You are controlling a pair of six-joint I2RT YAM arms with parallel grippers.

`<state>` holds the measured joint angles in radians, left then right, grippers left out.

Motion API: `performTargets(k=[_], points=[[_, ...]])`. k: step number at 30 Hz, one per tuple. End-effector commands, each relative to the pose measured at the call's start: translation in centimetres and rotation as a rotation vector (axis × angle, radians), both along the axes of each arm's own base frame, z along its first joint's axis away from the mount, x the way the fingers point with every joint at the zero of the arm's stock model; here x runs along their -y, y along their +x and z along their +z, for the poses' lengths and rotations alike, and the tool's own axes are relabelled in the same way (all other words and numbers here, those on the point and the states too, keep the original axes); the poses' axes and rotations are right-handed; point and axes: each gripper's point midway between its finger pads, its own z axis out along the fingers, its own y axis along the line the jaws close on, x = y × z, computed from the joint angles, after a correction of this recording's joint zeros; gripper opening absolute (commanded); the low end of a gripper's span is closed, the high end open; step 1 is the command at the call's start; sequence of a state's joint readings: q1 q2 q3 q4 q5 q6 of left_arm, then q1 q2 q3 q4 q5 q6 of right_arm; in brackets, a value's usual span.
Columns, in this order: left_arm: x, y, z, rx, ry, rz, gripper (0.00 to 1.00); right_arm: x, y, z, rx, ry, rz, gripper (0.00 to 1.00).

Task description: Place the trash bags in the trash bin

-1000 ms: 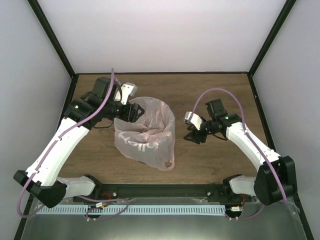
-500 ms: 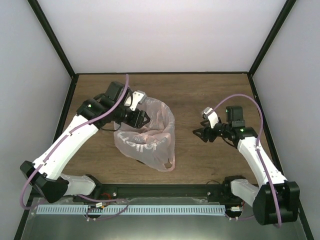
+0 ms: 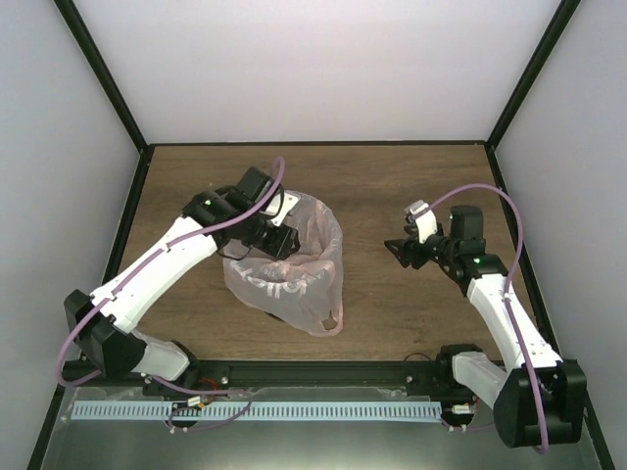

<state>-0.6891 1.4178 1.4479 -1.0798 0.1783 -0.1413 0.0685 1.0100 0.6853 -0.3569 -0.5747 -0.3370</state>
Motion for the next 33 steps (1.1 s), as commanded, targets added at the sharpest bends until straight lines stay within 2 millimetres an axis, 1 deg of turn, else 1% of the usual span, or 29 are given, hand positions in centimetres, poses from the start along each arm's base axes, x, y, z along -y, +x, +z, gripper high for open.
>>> performTargets(k=[1, 3, 5, 6, 9, 13, 15, 19, 22, 26, 29, 33], points=[[-0.1, 0.9, 0.6, 0.048, 0.039, -0.013, 0.54, 0.1, 0.1, 3.2, 0.066, 0.032, -0.019, 0.72], [-0.3, 1.3, 0.6, 0.061, 0.062, -0.013, 0.57, -0.4, -0.5, 4.1, 0.076, 0.059, 0.009, 0.72], [-0.4, 1.5, 0.5, 0.063, 0.079, -0.018, 0.57, -0.8, -1.2, 3.7, 0.079, 0.078, 0.037, 0.72], [-0.3, 1.4, 0.4, 0.057, 0.083, -0.025, 0.57, -0.8, -1.4, 3.5, 0.088, 0.071, 0.046, 0.74], [-0.1, 1.4, -0.6, 0.037, 0.101, -0.045, 0.58, -0.4, -1.0, 3.8, 0.118, 0.047, 0.021, 0.75], [0.2, 1.2, -2.4, 0.005, 0.129, -0.063, 0.58, -0.5, -1.2, 3.7, 0.118, 0.048, 0.035, 0.75], [0.6, 0.8, -3.6, -0.020, 0.129, -0.072, 0.58, -0.7, -1.4, 3.6, 0.117, 0.052, 0.050, 0.75], [1.3, -0.7, -6.2, -0.062, 0.169, -0.100, 0.58, -1.0, -1.6, 3.6, 0.113, 0.060, 0.067, 0.75], [0.9, -2.0, -8.4, -0.098, 0.221, -0.114, 0.58, -0.9, -1.8, 3.9, 0.125, 0.057, 0.067, 0.75], [0.6, -3.1, -10.8, -0.143, 0.237, -0.119, 0.59, -1.0, -2.0, 4.2, 0.141, 0.058, 0.072, 0.75], [1.0, -3.4, -12.0, -0.174, 0.235, -0.127, 0.59, -1.2, -2.2, 4.1, 0.136, 0.063, 0.089, 0.75], [1.5, -3.5, -12.9, -0.192, 0.241, -0.145, 0.59, -1.6, -2.6, 3.8, 0.118, 0.077, 0.124, 0.75]])
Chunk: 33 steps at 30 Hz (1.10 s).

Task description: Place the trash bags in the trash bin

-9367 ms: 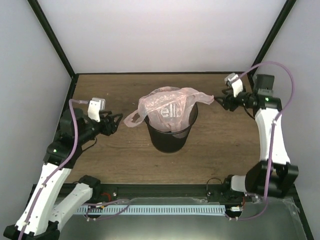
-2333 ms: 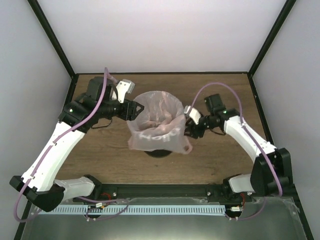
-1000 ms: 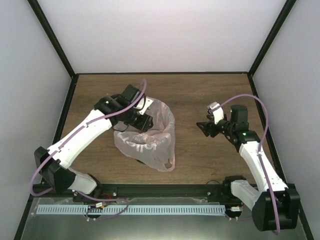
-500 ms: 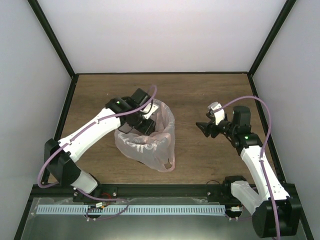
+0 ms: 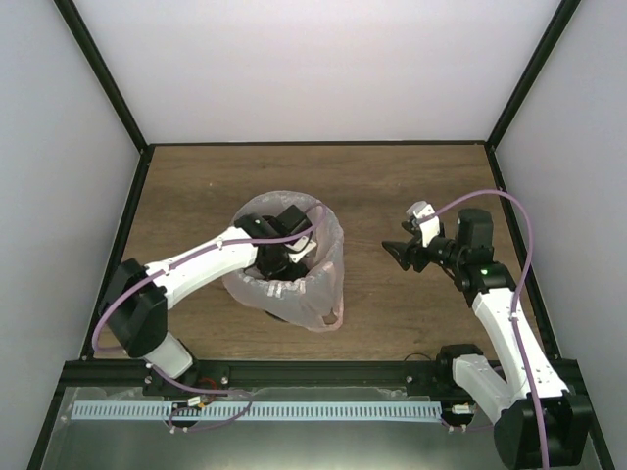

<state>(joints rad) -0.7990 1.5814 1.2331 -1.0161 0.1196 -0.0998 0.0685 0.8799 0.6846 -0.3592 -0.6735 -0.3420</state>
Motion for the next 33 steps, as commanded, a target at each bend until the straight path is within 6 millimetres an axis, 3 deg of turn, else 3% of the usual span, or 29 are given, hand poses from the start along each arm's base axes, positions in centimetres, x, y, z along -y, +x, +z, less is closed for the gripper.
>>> performTargets(k=[1, 5, 11, 14, 24, 33], points=[[1.2, 0.1, -1.0, -0.016, -0.017, -0.016, 0.59, -0.4, -0.6, -0.4, -0.012, 0.012, 0.045, 0.75], [1.1, 0.5, 0.5, 0.025, 0.013, -0.005, 0.58, -0.6, -0.6, -0.6, -0.021, 0.013, 0.057, 0.75], [1.4, 0.7, 5.4, 0.095, -0.082, 0.036, 0.59, -0.8, -0.9, -0.8, -0.032, 0.018, 0.075, 0.75], [1.3, 0.7, 6.1, 0.107, -0.087, 0.032, 0.59, -0.8, -0.9, -0.8, -0.031, 0.020, 0.079, 0.75], [0.8, 0.1, 0.0, -0.004, 0.044, -0.006, 0.56, -1.1, -1.1, -1.0, -0.040, 0.022, 0.100, 0.75], [1.5, -0.8, -5.3, -0.090, 0.034, -0.021, 0.56, -1.0, -1.1, -1.2, -0.043, 0.018, 0.103, 0.75]])
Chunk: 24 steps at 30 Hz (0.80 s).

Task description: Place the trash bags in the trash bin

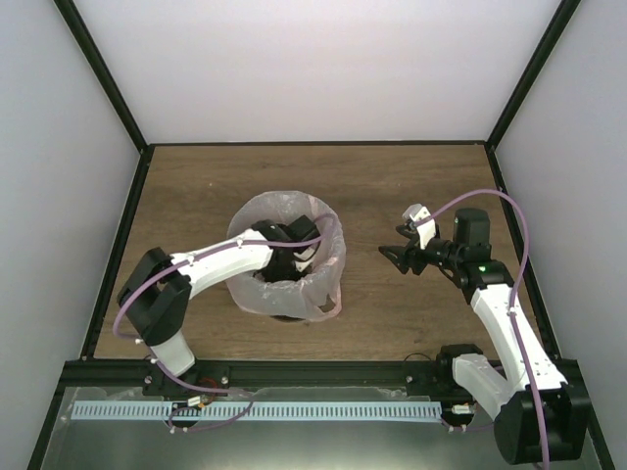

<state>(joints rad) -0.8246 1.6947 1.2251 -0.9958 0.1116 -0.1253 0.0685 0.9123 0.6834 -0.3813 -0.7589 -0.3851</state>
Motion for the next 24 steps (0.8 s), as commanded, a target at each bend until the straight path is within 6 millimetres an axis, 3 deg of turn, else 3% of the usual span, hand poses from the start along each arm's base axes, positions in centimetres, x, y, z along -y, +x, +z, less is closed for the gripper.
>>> performTargets(k=[1, 14, 18, 24], points=[[1.3, -0.5, -2.2, -0.034, -0.053, -0.018, 0.56, 0.0, -0.3, -0.5, -0.016, -0.001, 0.014, 0.75], [0.2, -2.3, -9.0, -0.141, 0.003, -0.011, 0.55, -0.1, -0.2, -1.1, -0.040, -0.003, 0.023, 0.75], [0.4, -2.2, -8.9, -0.135, -0.008, -0.009, 0.55, -0.1, -0.2, -1.2, -0.042, -0.004, 0.024, 0.75], [1.1, -1.2, -6.6, -0.084, -0.035, 0.010, 0.55, -0.1, -0.1, -1.3, -0.047, -0.006, 0.022, 0.75]])
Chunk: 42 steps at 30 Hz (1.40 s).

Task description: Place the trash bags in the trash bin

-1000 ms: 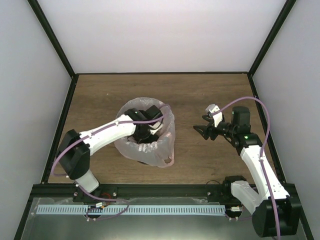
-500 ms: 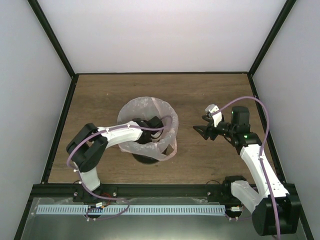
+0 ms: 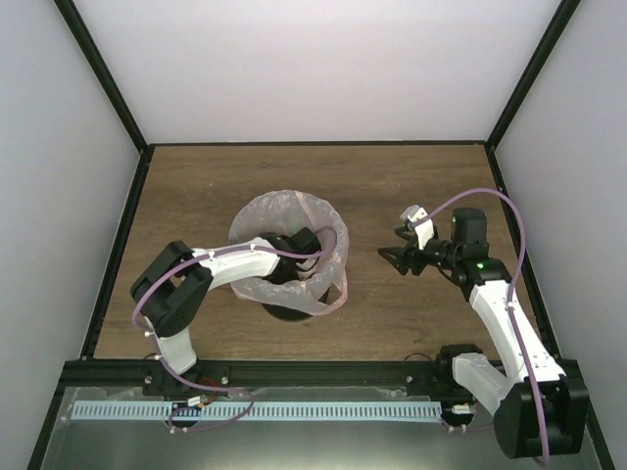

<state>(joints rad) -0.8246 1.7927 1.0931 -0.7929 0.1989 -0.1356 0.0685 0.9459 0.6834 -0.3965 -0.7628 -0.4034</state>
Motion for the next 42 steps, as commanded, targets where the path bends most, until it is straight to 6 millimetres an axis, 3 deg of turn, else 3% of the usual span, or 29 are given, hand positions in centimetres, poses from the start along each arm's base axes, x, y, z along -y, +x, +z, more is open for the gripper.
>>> performTargets(k=[1, 15, 24, 28, 32, 35, 38, 42], points=[[0.2, 0.2, -0.1, 0.014, -0.006, 0.012, 0.55, -0.1, -0.2, -0.2, -0.009, 0.005, 0.013, 0.75], [1.6, 1.5, 8.0, 0.125, -0.135, 0.050, 0.56, -0.1, -0.2, -0.4, -0.018, 0.004, 0.019, 0.75], [2.4, 4.1, 9.0, 0.227, -0.136, 0.084, 0.56, -0.2, -0.2, -0.5, -0.019, 0.003, 0.021, 0.75], [5.0, 6.4, 10.5, 0.362, -0.311, 0.112, 0.57, -0.2, -0.2, -0.5, -0.019, 0.002, 0.023, 0.75], [6.4, 7.5, 9.5, 0.424, -0.400, 0.137, 0.57, -0.2, -0.2, -0.7, -0.024, -0.002, 0.022, 0.75], [6.8, 7.4, 6.9, 0.395, -0.381, 0.135, 0.57, -0.2, -0.2, -0.6, -0.019, -0.003, 0.022, 0.75], [6.2, 7.2, 4.3, 0.379, -0.297, 0.130, 0.56, -0.2, -0.2, -0.8, -0.024, -0.005, 0.022, 0.75], [5.5, 6.9, 3.3, 0.366, -0.254, 0.129, 0.56, -0.2, -0.2, -1.0, -0.032, -0.007, 0.022, 0.75]])
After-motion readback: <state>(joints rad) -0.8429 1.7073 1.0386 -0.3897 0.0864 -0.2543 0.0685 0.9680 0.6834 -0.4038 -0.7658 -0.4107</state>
